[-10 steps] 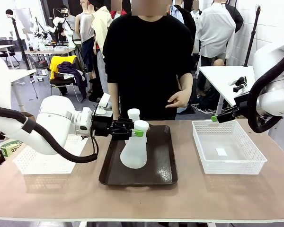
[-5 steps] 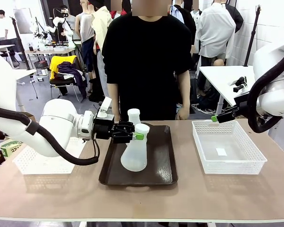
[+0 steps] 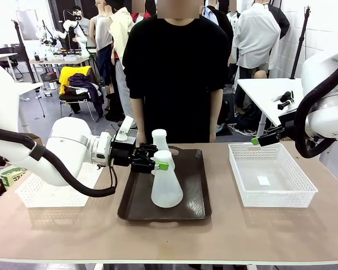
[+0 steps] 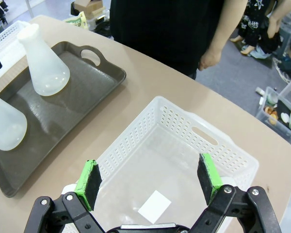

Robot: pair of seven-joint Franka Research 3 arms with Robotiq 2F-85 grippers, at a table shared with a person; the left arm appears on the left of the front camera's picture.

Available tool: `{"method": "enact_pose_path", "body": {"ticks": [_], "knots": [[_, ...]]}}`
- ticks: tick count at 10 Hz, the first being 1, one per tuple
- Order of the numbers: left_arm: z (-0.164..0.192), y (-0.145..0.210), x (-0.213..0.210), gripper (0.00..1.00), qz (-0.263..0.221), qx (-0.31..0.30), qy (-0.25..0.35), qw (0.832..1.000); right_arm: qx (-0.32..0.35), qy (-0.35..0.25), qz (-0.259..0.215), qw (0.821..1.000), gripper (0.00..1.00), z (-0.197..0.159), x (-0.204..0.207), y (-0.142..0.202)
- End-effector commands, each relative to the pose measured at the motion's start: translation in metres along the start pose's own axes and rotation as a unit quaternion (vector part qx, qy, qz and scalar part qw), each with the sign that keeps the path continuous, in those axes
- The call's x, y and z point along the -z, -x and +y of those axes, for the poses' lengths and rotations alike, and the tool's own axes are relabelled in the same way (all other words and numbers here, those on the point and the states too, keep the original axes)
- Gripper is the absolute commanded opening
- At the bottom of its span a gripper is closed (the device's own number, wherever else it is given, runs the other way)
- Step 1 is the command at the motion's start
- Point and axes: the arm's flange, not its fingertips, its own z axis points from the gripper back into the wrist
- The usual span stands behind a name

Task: Prepare the laboratory tools.
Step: Place the picked Big flask upright in the Handle tray as directed by the person.

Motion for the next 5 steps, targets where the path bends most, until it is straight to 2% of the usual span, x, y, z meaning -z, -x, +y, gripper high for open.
{"method": "enact_pose_path", "body": {"ticks": [1, 5], "knots": [[-0.005, -0.001, -0.005, 1.0, 0.031, 0.001, -0.001, 1.0, 0.001, 0.0, 0.0, 1.0, 1.0, 0.0, -0.001, 0.001], [-0.01, 0.001, -0.018, 1.0, 0.059, -0.018, 0.009, 0.998, 0.001, 0.0, 0.0, 1.0, 1.0, 0.0, -0.001, 0.001]]}}
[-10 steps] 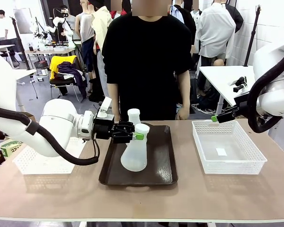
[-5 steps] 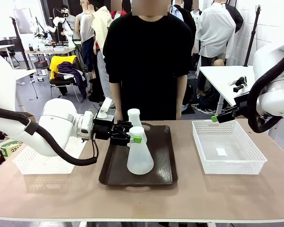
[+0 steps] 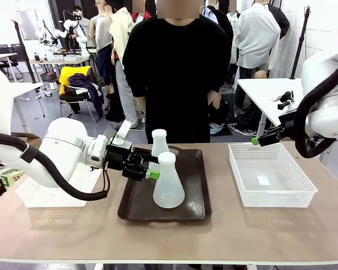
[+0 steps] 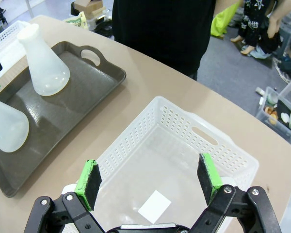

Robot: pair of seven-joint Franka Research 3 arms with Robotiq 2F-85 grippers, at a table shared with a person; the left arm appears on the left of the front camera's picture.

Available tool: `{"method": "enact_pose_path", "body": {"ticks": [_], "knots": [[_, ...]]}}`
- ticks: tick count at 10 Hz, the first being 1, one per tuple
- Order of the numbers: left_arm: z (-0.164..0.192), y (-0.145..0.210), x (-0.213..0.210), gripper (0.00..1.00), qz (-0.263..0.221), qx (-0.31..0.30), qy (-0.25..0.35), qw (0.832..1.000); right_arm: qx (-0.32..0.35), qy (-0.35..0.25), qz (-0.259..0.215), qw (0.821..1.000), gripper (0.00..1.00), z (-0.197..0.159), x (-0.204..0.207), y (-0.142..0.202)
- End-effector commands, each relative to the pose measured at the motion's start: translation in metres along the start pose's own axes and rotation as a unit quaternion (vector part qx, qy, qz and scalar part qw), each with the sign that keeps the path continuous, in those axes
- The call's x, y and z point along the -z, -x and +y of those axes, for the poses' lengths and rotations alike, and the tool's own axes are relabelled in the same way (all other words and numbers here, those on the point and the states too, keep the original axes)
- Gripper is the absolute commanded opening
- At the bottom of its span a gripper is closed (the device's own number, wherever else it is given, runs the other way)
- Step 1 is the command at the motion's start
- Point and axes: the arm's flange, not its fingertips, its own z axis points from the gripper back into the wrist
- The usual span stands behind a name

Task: Prepare the laboratory tools.
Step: Place the picked Big flask upright in the Handle tray as directed by the person.

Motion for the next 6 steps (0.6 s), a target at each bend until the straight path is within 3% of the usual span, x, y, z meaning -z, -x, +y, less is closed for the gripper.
{"method": "enact_pose_path", "body": {"ticks": [1, 4, 5, 6], "knots": [[-0.0033, -0.0067, -0.0062, 1.0, 0.016, -0.007, 0.001, 1.0, 0.001, 0.0, 0.0, 1.0, 1.0, -0.0002, -0.0005, 0.0008], [0.0011, -0.0024, -0.0076, 1.0, 0.044, -0.028, -0.029, 0.998, 0.001, 0.0, 0.0, 1.0, 1.0, -0.0002, -0.0005, 0.0008], [0.0, -0.0011, -0.0049, 1.0, 0.009, -0.003, -0.004, 1.0, 0.001, 0.0, 0.0, 1.0, 1.0, -0.0002, -0.0005, 0.0008], [0.0, -0.0011, -0.0049, 1.0, 0.009, -0.003, -0.004, 1.0, 0.001, 0.0, 0.0, 1.0, 1.0, -0.0002, -0.0005, 0.0008]]}}
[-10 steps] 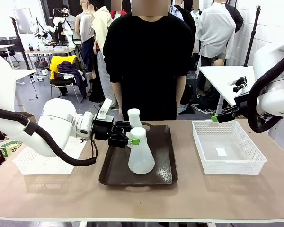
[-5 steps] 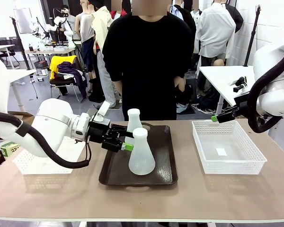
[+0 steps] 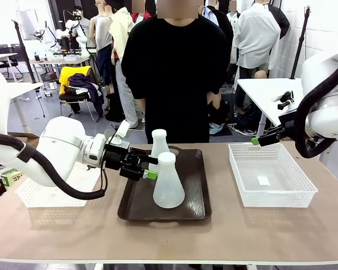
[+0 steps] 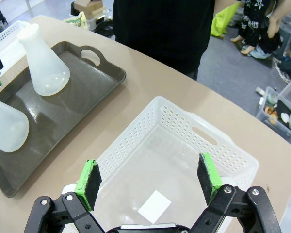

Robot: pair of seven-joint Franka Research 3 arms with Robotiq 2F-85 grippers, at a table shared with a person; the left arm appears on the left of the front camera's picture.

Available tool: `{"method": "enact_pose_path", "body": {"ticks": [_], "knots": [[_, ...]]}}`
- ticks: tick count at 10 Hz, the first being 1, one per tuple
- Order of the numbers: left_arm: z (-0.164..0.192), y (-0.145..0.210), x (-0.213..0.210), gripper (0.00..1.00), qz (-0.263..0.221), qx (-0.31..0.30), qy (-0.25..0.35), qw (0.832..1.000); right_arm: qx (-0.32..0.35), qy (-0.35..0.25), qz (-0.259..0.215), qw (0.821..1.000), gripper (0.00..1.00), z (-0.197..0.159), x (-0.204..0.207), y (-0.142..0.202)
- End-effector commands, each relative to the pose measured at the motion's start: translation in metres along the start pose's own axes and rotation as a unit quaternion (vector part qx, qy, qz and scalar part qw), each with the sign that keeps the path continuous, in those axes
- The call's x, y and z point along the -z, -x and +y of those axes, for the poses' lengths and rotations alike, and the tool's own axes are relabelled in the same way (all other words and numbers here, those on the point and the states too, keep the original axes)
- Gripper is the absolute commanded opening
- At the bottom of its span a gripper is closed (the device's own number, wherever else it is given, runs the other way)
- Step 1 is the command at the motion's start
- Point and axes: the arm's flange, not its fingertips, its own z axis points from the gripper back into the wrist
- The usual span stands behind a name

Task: Prepare the laboratory tools.
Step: Place the picked Big flask upright in the Handle tray as directed by the person.

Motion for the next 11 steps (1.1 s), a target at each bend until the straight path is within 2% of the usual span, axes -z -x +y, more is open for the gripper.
{"method": "enact_pose_path", "body": {"ticks": [1, 11], "knots": [[-0.0016, -0.0017, 0.0014, 1.0, -0.008, 0.007, 0.009, 1.0, 0.001, 0.0, 0.0, 1.0, 1.0, -0.0002, -0.0005, 0.0008], [-0.0016, -0.0017, 0.0014, 1.0, -0.008, 0.007, 0.009, 1.0, 0.001, 0.0, 0.0, 1.0, 1.0, -0.0002, -0.0005, 0.0008]]}}
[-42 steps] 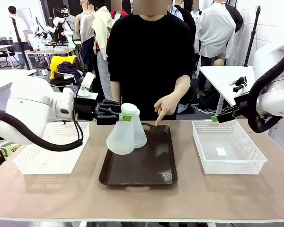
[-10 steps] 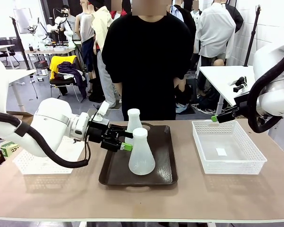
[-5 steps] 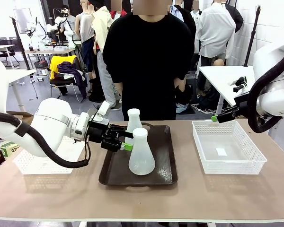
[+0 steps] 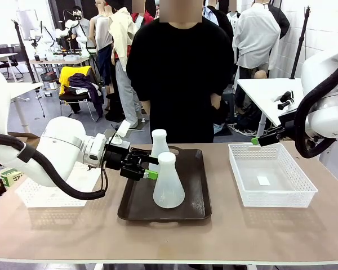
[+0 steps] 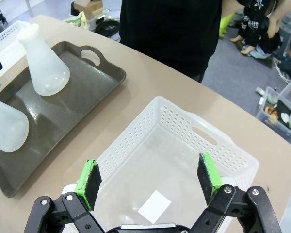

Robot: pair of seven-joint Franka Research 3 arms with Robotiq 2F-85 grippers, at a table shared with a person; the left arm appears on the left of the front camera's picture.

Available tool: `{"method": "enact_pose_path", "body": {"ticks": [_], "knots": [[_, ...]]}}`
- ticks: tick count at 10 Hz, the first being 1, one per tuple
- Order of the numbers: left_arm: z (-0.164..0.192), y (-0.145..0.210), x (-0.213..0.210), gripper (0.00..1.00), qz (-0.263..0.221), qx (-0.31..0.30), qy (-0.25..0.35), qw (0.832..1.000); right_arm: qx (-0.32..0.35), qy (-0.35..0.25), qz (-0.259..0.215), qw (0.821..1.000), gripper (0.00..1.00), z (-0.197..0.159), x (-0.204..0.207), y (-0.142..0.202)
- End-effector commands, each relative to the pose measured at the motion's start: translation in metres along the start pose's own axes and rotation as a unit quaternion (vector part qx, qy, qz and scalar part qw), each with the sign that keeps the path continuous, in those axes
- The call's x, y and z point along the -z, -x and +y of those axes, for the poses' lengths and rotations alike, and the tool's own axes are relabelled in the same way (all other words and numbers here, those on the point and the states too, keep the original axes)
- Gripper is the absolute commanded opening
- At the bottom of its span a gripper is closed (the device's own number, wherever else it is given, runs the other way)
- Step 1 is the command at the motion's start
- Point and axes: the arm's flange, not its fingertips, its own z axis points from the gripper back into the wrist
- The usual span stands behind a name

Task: Prepare the laboratory tools.
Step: Place the picked Big flask upright in the Handle tray as directed by the person.

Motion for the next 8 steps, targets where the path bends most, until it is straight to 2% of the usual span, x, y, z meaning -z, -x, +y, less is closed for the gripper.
{"method": "enact_pose_path", "body": {"ticks": [1, 8], "knots": [[-0.0004, -0.0008, -0.0001, 1.0, -0.005, 0.007, 0.004, 1.0, 0.001, 0.0, 0.0, 1.0, 1.0, -0.0002, -0.0005, 0.0008], [-0.0004, -0.0008, -0.0001, 1.0, -0.005, 0.007, 0.004, 1.0, 0.001, 0.0, 0.0, 1.0, 1.0, -0.0002, -0.0005, 0.0008]]}}
